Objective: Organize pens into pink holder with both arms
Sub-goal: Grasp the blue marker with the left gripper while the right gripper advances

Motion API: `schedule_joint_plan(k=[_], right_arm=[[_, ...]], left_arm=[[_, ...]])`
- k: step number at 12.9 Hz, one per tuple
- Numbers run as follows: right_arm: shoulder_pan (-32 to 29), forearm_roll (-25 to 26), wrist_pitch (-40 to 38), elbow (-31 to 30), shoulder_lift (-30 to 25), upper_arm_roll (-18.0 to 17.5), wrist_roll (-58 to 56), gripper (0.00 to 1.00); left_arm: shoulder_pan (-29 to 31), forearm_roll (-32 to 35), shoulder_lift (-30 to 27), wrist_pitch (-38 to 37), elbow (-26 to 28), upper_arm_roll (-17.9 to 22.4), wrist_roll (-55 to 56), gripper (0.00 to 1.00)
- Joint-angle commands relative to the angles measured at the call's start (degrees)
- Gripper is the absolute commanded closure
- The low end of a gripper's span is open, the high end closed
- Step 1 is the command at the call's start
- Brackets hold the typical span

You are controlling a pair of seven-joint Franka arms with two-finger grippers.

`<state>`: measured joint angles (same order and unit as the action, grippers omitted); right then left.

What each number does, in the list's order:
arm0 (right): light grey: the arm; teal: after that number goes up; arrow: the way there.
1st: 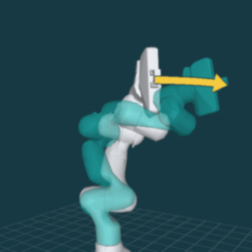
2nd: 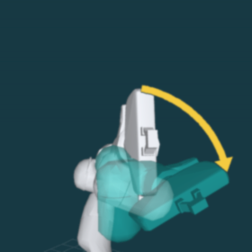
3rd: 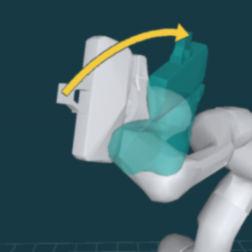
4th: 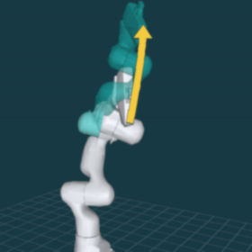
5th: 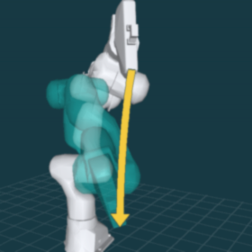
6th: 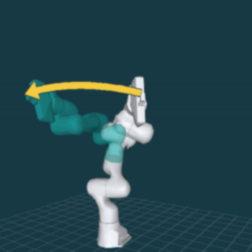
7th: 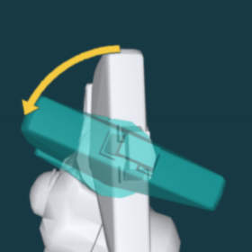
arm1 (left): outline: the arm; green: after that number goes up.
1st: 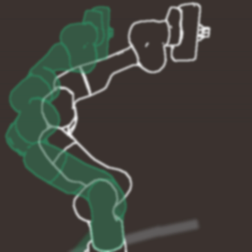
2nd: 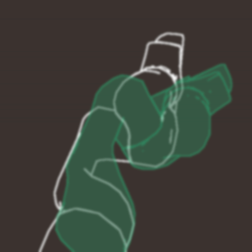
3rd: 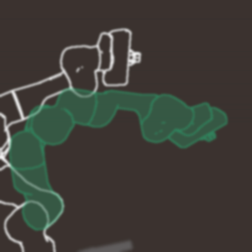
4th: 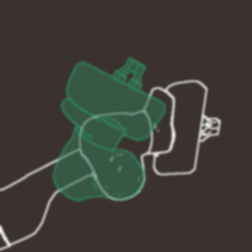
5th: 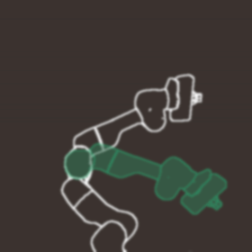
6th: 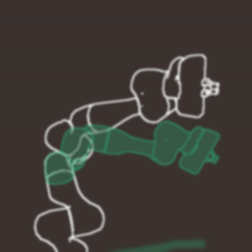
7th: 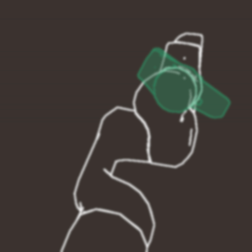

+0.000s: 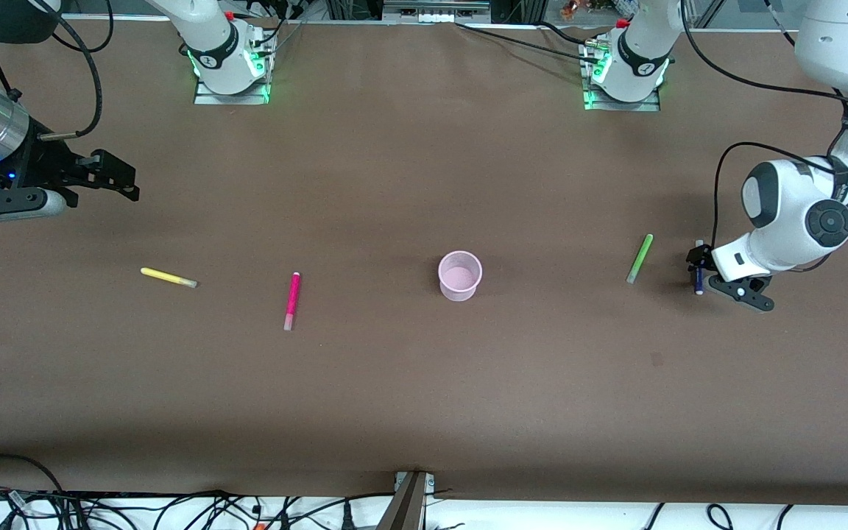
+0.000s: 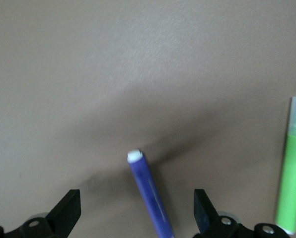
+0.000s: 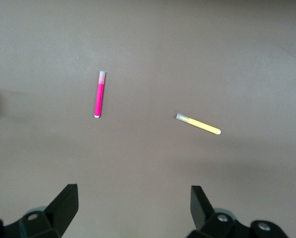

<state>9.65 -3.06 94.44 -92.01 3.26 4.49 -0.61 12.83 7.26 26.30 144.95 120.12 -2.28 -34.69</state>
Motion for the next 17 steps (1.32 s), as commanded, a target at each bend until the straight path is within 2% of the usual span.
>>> schedule_joint_plan(k=[1,3,4,5,6,7,8,10,11,13,15,17], right_arm=[[0.37,-0.81,1.61,1.31,3.92,-0.01,-0.09,0.00],[1.16,-0.72,1.80,2.53,5.62,0.08,-0.45,0.00],[1.07,-0.72,1.80,2.54,5.88,0.08,-0.44,0.00],[1.25,-0.46,1.80,2.54,6.49,0.08,-0.44,0.00],[1.34,-0.11,1.89,2.54,8.33,0.08,-0.44,0.00],[1.42,-0.02,1.89,2.62,10.78,0.08,-0.44,0.00],[1.42,-0.28,1.37,2.80,13.07,0.08,-0.53,0.00],[1.42,-0.37,1.89,2.71,13.36,0.08,-0.53,0.00],[1.51,-0.54,1.97,2.54,13.44,-0.01,-0.62,0.00],[1.86,-0.80,1.89,2.54,13.44,-0.09,-0.89,0.00],[2.83,-0.81,1.89,2.54,13.44,-0.01,-0.01,0.00],[3.53,-0.89,1.80,2.36,13.62,-0.01,3.40,0.00]], left_arm=[[1.50,1.09,2.96,4.45,-0.94,-0.36,-4.16,0.00],[1.50,0.92,3.15,4.64,-0.86,-0.44,-3.55,0.00],[1.50,0.57,3.50,4.64,-0.68,-0.53,-3.28,0.09],[1.58,0.22,3.67,4.64,-0.68,-0.53,-3.19,0.28],[1.67,-0.13,3.76,4.55,-0.68,-0.53,-3.10,0.34],[1.67,-0.14,3.76,4.29,-0.68,-0.53,-2.49,0.44],[1.59,-0.14,3.76,4.02,-0.59,-0.62,-2.14,0.58],[1.67,-0.14,3.67,3.85,-0.59,-0.71,-2.66,0.91],[1.67,-0.14,3.59,3.76,-0.68,-0.71,-2.57,1.00],[1.67,-0.14,3.24,2.19,-1.03,-0.80,-2.66,1.00],[1.24,-0.05,1.05,-2.98,-2.51,-1.49,-2.49,1.00],[1.23,-0.14,-0.72,-15.42,-8.47,-3.68,-2.31,1.00]])
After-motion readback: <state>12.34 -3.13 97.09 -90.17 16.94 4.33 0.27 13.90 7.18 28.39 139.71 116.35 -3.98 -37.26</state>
